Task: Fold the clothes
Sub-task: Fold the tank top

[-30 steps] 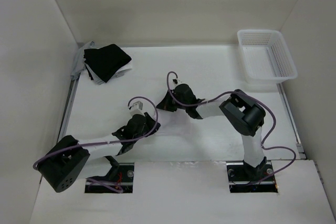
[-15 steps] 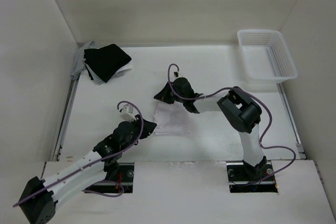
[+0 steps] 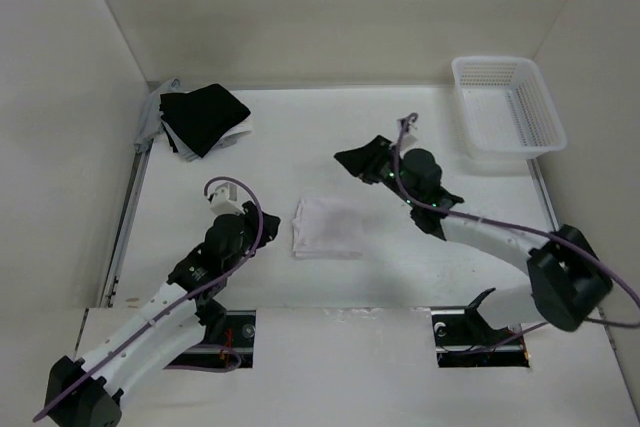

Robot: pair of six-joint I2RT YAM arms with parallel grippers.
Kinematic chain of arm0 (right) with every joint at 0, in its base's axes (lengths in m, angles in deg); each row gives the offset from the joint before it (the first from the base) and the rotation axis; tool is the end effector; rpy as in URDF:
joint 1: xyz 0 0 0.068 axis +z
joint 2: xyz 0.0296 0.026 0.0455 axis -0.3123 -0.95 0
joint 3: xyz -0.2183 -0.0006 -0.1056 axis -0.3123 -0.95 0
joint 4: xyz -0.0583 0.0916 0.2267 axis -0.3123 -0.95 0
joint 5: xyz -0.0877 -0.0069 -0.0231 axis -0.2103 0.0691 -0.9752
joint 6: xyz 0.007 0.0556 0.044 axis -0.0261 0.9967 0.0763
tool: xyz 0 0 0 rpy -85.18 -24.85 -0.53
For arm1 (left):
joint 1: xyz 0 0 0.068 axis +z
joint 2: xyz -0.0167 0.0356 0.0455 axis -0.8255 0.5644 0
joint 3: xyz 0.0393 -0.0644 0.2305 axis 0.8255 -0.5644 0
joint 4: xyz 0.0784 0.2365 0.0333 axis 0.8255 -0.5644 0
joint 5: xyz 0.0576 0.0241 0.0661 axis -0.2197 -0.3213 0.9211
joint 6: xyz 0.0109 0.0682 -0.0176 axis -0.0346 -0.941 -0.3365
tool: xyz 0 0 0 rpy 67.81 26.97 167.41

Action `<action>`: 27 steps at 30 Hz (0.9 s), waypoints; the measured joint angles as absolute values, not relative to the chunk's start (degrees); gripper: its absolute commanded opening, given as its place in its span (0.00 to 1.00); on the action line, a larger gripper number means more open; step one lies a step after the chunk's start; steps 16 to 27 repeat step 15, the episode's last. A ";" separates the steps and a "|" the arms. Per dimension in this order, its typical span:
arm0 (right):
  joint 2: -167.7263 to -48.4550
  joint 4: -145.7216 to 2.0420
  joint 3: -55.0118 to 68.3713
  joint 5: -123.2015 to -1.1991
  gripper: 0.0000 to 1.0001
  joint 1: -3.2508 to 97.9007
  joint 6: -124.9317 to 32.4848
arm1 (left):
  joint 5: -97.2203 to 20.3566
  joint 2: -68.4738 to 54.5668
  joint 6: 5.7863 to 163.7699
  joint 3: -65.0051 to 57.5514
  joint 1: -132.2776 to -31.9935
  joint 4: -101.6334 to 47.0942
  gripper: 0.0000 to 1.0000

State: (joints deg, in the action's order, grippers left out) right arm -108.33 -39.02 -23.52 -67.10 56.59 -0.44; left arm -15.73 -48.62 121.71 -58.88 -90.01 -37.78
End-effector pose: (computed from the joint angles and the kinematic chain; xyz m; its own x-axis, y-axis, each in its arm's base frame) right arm 0.2663 0.2147 0.2462 -0.5529 0.5743 -0.6036 -0.3597 0.4889 0.7947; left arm 0.1621 -0.0933 0.1772 -0.5021 -0.5355 -0.6791 -0.0239 0.7936 -0.6080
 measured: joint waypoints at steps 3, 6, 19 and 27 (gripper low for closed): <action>-98.78 -39.56 -30.69 -70.73 0.46 53.25 -2.60 | -16.00 -47.77 120.73 -58.81 -86.57 -38.83 0.45; -90.80 -41.27 -37.49 -74.84 0.48 49.95 -4.37 | -17.40 -45.41 119.74 -58.20 -83.71 -39.15 0.45; -83.72 -43.19 -50.67 -83.86 0.50 44.44 -6.73 | -20.70 -40.80 116.88 -56.96 -81.07 -38.98 0.44; -83.72 -43.19 -50.67 -83.86 0.50 44.44 -6.73 | -20.70 -40.80 116.88 -56.96 -81.07 -38.98 0.44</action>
